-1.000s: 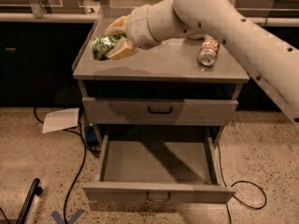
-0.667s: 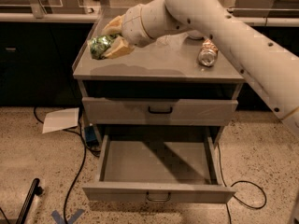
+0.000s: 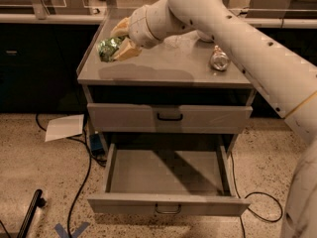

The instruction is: Pick green can from middle drawer and place on counter

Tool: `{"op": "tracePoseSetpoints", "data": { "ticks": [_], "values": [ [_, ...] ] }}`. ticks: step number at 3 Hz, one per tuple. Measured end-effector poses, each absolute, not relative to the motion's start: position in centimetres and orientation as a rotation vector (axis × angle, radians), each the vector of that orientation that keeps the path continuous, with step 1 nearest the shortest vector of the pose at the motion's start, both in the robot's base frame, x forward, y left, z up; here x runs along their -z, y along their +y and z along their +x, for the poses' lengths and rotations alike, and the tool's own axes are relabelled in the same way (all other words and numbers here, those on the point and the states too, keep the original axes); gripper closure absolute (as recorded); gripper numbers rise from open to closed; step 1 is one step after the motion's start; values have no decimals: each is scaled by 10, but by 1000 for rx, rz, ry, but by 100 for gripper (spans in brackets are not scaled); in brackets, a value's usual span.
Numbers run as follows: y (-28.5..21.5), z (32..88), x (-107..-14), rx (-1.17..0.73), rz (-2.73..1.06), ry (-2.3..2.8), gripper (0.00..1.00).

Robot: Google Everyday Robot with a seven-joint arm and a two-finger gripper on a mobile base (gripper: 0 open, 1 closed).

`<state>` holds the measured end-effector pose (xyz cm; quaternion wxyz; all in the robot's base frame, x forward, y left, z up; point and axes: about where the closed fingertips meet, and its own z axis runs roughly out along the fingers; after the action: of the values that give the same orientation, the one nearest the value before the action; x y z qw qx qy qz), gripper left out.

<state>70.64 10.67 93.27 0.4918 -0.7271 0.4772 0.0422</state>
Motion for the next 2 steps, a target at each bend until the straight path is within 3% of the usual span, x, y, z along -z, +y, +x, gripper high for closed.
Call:
{"op": "tracePoseSetpoints", "data": {
  "ticks": [2],
  "values": [
    [85,726,-933,16,-1686,1236,100]
  ]
}}
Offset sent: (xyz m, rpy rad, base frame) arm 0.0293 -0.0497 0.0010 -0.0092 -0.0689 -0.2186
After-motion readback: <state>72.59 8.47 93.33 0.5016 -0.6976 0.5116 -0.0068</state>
